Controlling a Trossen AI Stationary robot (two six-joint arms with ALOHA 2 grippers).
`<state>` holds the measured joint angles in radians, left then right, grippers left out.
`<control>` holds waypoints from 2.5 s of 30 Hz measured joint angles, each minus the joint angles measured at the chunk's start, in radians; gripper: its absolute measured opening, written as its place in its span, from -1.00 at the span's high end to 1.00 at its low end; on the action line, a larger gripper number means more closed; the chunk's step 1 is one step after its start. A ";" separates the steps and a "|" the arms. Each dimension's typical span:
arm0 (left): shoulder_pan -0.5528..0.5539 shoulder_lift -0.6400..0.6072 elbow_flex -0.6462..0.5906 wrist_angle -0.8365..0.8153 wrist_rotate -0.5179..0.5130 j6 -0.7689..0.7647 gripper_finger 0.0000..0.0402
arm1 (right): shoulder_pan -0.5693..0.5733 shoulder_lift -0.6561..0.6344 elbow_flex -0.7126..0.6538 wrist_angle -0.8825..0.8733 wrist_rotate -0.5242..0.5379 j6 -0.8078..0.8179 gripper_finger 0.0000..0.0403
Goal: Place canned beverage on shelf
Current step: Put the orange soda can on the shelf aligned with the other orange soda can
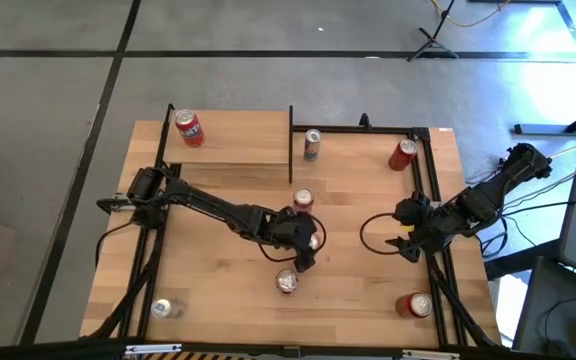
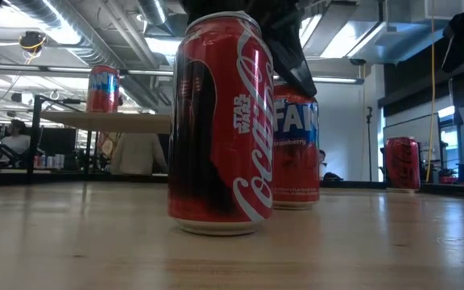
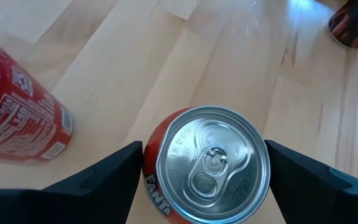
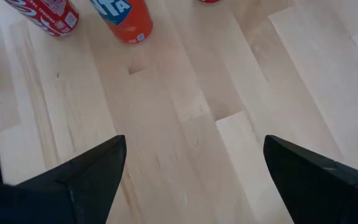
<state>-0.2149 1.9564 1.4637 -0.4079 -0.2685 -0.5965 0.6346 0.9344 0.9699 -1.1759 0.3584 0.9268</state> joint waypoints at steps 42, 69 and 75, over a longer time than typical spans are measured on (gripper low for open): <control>-0.004 0.033 -0.003 0.098 -0.066 -0.109 -0.92 | 0.000 0.000 0.000 0.008 0.001 0.010 -0.82; -0.009 0.008 0.000 0.074 -0.053 -0.064 -0.32 | 0.000 0.000 0.000 0.032 0.026 0.008 -0.82; -0.023 -0.126 0.025 -0.049 -0.050 -0.051 -0.32 | 0.000 0.000 0.001 0.038 0.025 0.009 -0.82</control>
<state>-0.2382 1.8302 1.4883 -0.4574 -0.3183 -0.6479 0.6349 0.9348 0.9707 -1.1376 0.3831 0.9356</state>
